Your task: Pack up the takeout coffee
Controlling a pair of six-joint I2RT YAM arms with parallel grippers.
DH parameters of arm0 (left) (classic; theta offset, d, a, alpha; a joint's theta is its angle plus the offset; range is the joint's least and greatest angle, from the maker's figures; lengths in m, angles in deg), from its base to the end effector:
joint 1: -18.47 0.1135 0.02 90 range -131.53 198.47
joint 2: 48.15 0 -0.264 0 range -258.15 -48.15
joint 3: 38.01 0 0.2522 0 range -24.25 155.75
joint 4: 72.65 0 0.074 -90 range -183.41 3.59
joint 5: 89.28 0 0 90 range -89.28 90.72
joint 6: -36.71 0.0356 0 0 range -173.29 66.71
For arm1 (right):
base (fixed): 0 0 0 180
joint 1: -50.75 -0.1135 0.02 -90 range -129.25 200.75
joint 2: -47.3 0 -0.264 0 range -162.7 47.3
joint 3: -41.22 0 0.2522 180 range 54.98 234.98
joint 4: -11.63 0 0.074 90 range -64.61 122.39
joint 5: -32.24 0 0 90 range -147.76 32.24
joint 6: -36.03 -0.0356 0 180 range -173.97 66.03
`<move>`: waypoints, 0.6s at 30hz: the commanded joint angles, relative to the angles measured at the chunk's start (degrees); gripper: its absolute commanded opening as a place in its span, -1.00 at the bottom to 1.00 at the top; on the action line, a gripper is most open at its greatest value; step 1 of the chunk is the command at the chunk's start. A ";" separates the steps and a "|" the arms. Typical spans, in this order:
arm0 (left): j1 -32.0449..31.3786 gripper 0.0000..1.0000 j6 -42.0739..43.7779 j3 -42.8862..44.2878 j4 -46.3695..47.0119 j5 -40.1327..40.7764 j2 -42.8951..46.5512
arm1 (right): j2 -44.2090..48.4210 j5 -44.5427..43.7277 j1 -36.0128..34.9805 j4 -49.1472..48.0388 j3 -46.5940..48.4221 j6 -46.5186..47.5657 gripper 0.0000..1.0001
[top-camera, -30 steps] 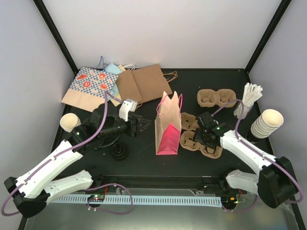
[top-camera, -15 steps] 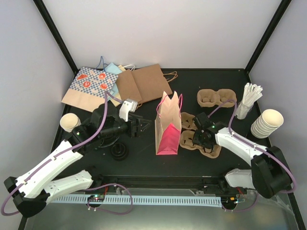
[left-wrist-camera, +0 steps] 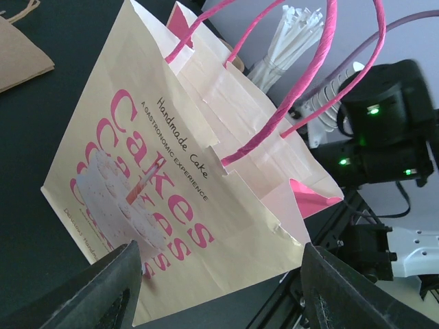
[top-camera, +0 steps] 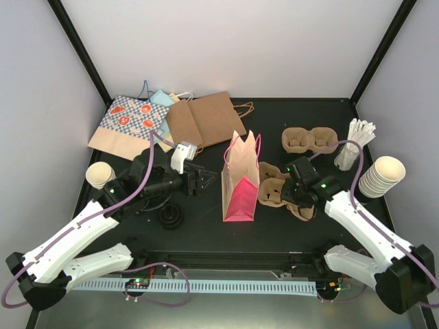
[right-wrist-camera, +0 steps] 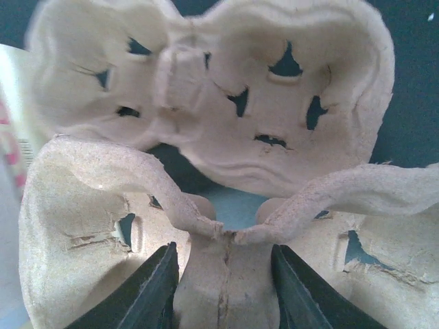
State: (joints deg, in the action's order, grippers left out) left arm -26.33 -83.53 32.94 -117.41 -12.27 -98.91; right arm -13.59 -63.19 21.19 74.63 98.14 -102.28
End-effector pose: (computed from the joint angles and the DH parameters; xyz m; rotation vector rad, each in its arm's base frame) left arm 0.1282 -0.1385 0.3598 0.4278 2.1097 -1.0338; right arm 0.1634 0.0888 0.2260 0.4758 2.7182 0.2515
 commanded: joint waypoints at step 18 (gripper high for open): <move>-10.51 0.35 -6.40 5.43 -0.13 12.15 -4.94 | 15.27 -11.15 -0.15 12.38 22.52 8.82 -0.17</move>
State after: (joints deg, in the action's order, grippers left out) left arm -34.94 -89.08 33.53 -116.78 -7.31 -101.69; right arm 0.51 -68.39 21.21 84.72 116.59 -97.58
